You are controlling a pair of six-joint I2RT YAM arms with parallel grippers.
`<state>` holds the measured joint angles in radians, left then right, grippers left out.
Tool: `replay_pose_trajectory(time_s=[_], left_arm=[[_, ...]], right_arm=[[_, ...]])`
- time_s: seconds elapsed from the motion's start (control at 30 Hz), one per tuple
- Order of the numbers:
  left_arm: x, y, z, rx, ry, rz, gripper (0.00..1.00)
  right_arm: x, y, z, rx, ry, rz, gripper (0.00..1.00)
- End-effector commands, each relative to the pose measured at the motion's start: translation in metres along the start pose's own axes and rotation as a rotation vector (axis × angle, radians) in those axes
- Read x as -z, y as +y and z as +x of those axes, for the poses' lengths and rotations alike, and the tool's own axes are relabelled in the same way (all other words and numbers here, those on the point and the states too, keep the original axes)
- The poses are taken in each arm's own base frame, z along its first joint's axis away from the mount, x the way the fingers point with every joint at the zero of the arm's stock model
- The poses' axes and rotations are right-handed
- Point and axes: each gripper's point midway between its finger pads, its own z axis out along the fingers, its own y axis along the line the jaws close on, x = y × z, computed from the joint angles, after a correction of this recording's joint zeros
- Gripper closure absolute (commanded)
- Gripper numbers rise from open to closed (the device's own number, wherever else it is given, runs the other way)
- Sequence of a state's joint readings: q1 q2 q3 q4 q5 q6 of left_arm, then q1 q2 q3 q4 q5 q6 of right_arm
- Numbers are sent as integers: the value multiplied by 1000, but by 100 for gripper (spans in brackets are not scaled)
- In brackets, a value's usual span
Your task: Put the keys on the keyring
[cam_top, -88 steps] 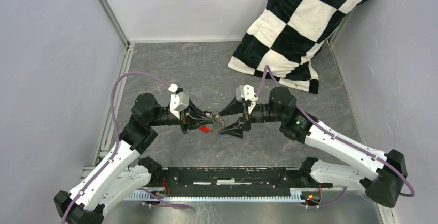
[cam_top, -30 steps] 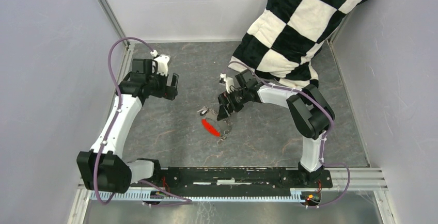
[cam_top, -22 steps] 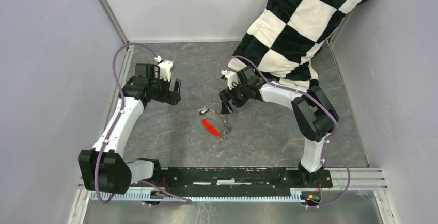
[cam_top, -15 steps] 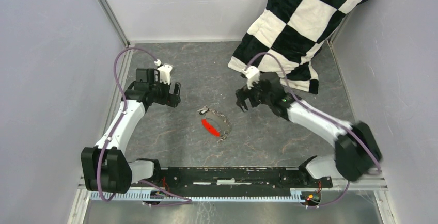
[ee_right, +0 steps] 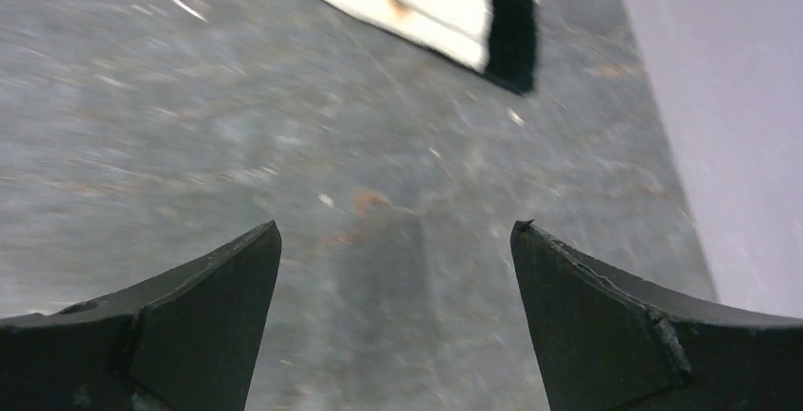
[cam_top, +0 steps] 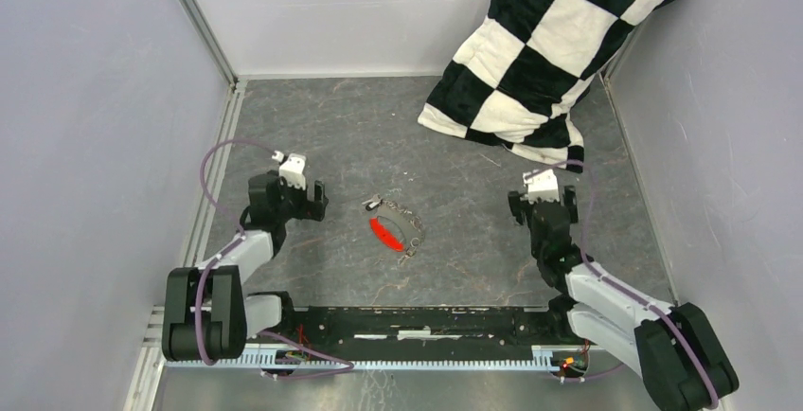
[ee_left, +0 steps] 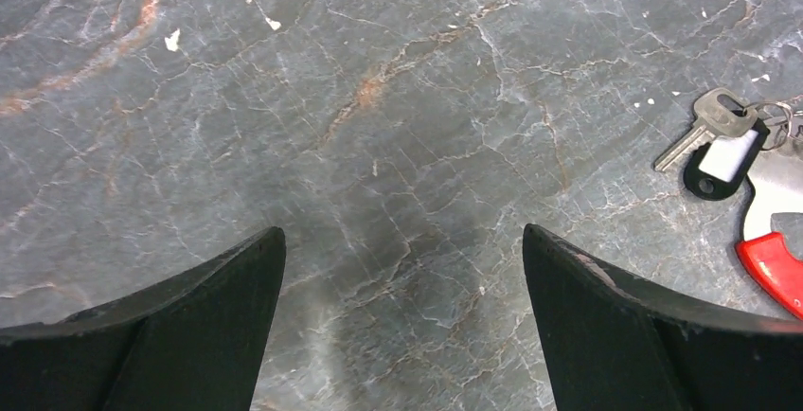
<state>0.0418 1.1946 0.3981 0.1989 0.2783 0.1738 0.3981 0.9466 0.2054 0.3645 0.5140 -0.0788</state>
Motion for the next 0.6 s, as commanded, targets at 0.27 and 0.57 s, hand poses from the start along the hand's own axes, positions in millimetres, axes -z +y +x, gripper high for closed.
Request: replay_pose_trajectory(time_s=[0.27,0.57], left_arm=[[-5,3,-68,1,-455,-8,0],[9,10,-62,-11,-625,-88,0]], right_arm=[[9,-73,20,-115,-165,355,2],[-1,-74,18,-121,-199,334,2]])
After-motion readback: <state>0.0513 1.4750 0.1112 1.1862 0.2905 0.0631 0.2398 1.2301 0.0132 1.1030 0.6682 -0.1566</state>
